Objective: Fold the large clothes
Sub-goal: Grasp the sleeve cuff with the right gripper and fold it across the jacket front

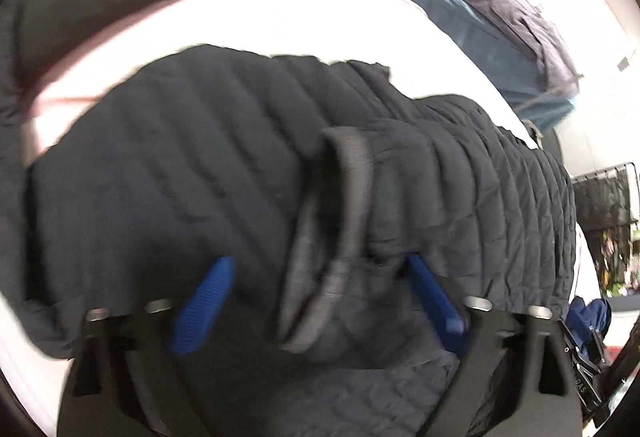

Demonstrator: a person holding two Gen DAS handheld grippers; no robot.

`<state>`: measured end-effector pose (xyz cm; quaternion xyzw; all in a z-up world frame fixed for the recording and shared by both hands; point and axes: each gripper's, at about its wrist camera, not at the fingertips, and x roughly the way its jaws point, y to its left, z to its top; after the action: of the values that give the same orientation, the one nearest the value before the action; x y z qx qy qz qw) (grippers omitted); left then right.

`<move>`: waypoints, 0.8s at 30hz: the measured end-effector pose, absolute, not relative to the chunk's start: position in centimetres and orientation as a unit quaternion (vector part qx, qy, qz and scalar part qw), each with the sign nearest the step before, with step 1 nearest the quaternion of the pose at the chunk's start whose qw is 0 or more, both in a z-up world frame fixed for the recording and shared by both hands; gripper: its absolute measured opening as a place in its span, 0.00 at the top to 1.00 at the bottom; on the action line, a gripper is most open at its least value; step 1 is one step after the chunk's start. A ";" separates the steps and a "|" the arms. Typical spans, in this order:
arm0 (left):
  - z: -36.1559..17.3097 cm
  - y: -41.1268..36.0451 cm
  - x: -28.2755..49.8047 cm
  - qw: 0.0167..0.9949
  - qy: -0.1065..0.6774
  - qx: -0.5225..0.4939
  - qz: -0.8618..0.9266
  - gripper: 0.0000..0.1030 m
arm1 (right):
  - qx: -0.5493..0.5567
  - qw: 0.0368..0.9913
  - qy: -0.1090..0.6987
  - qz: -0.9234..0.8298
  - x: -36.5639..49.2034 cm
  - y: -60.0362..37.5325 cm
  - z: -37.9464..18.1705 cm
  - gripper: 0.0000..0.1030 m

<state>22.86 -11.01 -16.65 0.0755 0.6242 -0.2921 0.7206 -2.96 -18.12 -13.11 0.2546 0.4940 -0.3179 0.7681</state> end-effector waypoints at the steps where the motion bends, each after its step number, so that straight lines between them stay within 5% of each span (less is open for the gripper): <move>1: -16.9 -11.4 22.5 0.715 0.626 0.078 -0.301 0.60 | 0.266 0.763 0.492 -0.325 -3.8 -18.3 -13.4 0.23; 4: -16.5 -12.1 20.7 0.732 0.600 0.124 -0.298 0.81 | 0.282 0.751 0.493 -0.336 -4.4 -18.5 -14.0 0.23; 8: -15.8 -10.4 19.2 0.746 0.580 0.161 -0.286 0.93 | 0.278 0.756 0.492 -0.330 -4.0 -18.0 -13.7 0.23; 15: -19.6 -5.2 20.1 0.730 0.633 0.168 -0.193 1.00 | 0.209 0.789 0.480 -0.321 -0.7 -17.1 -12.2 0.23; 20: -17.1 -5.6 20.8 0.753 0.618 0.132 -0.181 0.99 | 0.180 0.784 0.519 -0.290 2.3 -17.0 -13.9 0.23; 21: -16.4 -6.2 20.7 0.759 0.609 0.132 -0.190 0.98 | 0.179 0.782 0.523 -0.288 2.7 -17.0 -14.3 0.23; 22: -15.5 -7.3 20.3 0.765 0.595 0.137 -0.203 0.86 | 0.178 0.779 0.528 -0.289 2.9 -17.1 -14.8 0.23; 23: -15.1 -8.0 20.1 0.768 0.587 0.144 -0.209 0.56 | 0.178 0.775 0.533 -0.290 2.9 -17.2 -15.2 0.23; 24: -14.8 -8.9 19.7 0.774 0.576 0.160 -0.209 0.40 | 0.178 0.766 0.545 -0.292 3.2 -17.3 -15.9 0.21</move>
<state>19.67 -8.95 -14.81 0.1605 0.5764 -0.2088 0.7736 3.22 -17.35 -15.93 0.1776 0.5452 -0.2918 0.7655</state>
